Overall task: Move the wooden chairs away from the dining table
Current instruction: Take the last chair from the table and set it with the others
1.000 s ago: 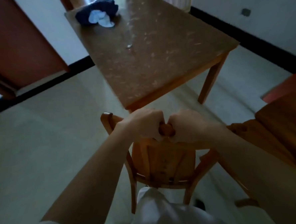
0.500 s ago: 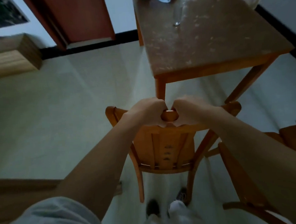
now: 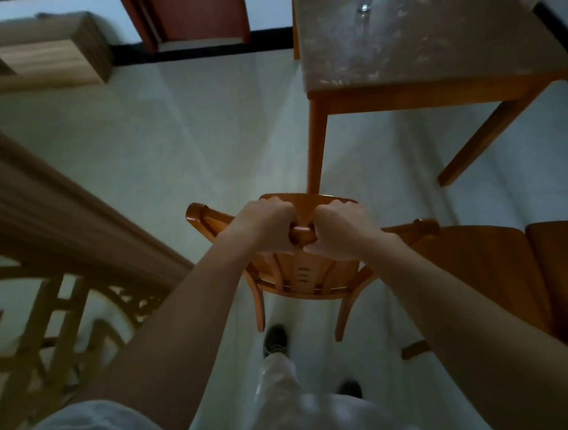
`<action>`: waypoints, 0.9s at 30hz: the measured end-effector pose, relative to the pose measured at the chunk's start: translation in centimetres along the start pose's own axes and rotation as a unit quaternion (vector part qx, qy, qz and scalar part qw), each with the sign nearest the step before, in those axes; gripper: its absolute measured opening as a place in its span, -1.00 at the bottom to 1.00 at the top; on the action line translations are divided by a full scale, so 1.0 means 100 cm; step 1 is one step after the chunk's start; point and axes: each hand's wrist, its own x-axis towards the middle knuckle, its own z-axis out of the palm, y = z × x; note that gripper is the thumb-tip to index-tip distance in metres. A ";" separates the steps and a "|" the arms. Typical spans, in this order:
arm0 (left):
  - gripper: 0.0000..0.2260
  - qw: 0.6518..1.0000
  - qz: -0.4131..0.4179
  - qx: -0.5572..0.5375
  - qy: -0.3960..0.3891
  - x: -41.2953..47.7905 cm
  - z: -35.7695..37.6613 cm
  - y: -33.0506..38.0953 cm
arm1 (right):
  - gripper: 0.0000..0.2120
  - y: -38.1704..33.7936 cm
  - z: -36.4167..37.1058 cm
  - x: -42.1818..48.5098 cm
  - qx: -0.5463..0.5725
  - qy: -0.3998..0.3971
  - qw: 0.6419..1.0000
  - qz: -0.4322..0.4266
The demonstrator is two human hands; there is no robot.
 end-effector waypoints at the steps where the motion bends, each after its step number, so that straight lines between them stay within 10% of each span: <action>1: -0.76 1.000 -0.018 0.006 -0.006 -0.016 0.012 0.007 | -0.70 -0.006 0.009 -0.017 0.005 -0.005 1.000 -0.012; 17: -0.76 0.999 -0.014 -0.038 0.001 -0.145 0.148 0.108 | -0.81 -0.037 0.093 -0.191 0.036 -0.112 0.992 0.054; 27: -0.85 0.995 -0.040 -0.081 0.033 -0.170 0.189 0.138 | -0.81 -0.034 0.123 -0.243 0.056 -0.027 0.997 0.042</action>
